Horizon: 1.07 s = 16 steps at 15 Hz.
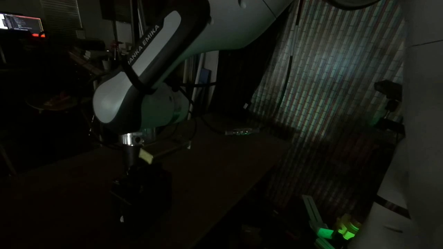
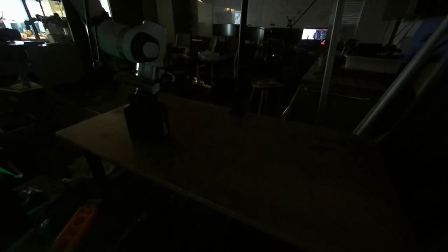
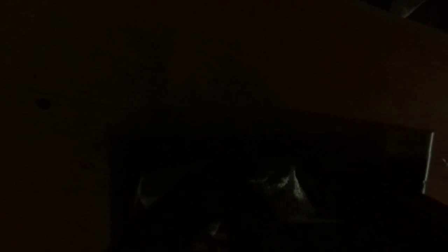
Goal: Put the towel in the box then remove the towel and fold it.
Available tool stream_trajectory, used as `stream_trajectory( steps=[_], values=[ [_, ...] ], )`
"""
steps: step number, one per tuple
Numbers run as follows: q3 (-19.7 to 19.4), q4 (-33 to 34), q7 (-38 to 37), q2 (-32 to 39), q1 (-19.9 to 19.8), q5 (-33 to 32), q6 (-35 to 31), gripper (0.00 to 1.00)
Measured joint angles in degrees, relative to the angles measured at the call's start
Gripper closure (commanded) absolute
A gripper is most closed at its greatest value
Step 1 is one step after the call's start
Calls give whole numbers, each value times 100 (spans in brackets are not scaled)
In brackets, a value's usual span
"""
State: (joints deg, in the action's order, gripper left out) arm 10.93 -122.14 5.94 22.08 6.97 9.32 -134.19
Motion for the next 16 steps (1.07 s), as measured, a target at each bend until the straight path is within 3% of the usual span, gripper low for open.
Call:
stream_trajectory(
  steps=[6, 16],
  values=[
    [-1, -5, -1, -34, -40, 30, -2, 23],
    [1, -12, 0, -43, -46, 42, -8, 23]
  ],
)
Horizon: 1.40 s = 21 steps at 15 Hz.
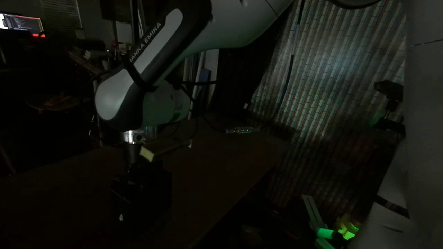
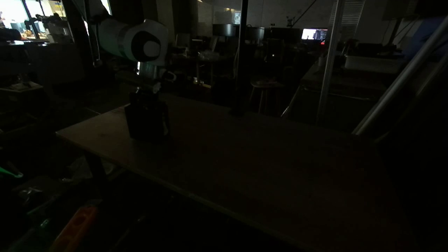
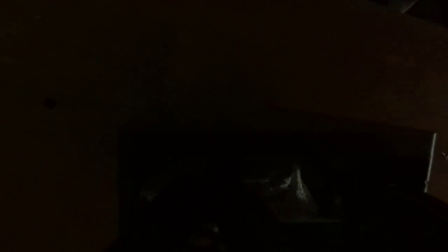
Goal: Put the towel in the box then remove the towel and fold it.
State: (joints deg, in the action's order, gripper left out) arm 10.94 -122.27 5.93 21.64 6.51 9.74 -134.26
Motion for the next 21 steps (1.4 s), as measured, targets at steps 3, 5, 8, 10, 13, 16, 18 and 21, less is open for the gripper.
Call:
stream_trajectory(
  steps=[3, 5, 8, 10, 13, 16, 18, 21],
  values=[
    [0, -6, 3, -3, 0, 1, -7, 73],
    [1, -7, 8, -5, 0, 4, -9, 82],
    [21, -57, 99, 61, 1, 65, -30, 100],
    [23, -96, 126, 94, -1, 75, -35, 100],
    [23, -118, 133, 95, -5, 77, -38, 97],
    [23, -141, 133, 73, -6, 77, -37, 97],
    [21, -169, 131, 42, -7, 77, -32, 97],
    [7, -195, 105, -101, -7, 51, 27, 97]
  ],
)
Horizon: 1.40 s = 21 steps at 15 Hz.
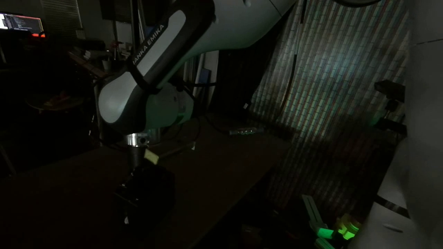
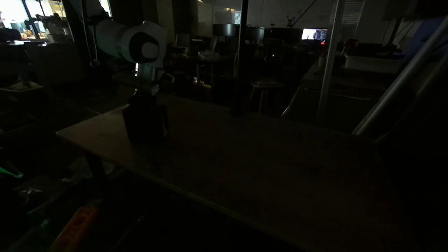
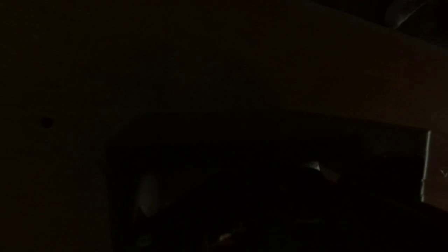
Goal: Put the towel in the box then remove the towel and fold it.
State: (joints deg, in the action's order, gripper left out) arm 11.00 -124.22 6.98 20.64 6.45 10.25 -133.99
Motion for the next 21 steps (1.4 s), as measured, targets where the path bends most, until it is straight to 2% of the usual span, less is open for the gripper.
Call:
stream_trajectory(
  steps=[21],
  values=[
    [-221, 127, -743, -1858, 4, -1035, 1503, 97]
  ],
)
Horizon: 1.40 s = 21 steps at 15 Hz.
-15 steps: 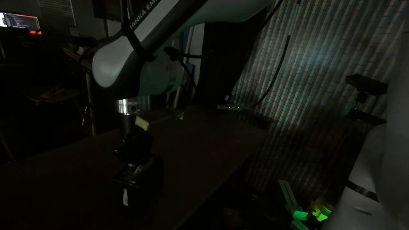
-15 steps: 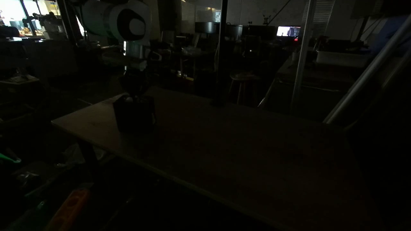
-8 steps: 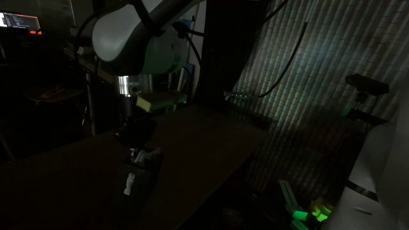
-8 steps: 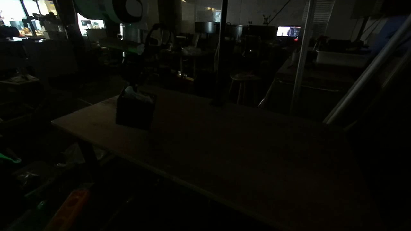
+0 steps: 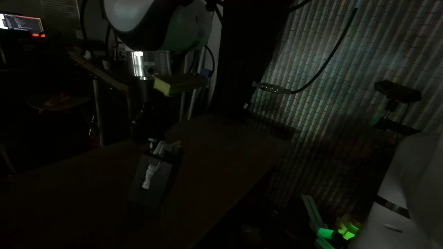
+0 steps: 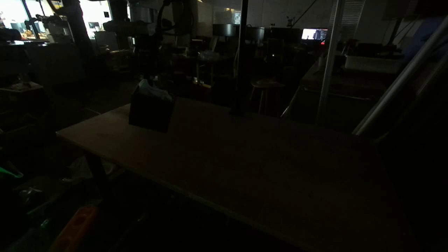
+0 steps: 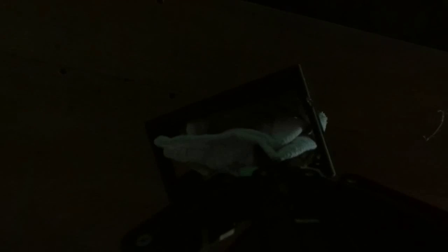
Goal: Put the towel in the box then remove the towel and fold it.
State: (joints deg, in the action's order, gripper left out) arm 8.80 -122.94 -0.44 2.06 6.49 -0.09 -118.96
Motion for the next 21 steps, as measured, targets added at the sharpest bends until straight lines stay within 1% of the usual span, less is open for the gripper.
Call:
stream_trajectory(
  steps=[3, 6, 15, 21],
  values=[
    [7, 180, -9, -56, 36, -313, 326, 97],
    [24, 296, -9, -52, 80, -479, 501, 97],
    [105, 431, -5, 176, 265, -753, 643, 97],
    [38, 475, -149, 399, 237, -225, 130, 97]
  ],
)
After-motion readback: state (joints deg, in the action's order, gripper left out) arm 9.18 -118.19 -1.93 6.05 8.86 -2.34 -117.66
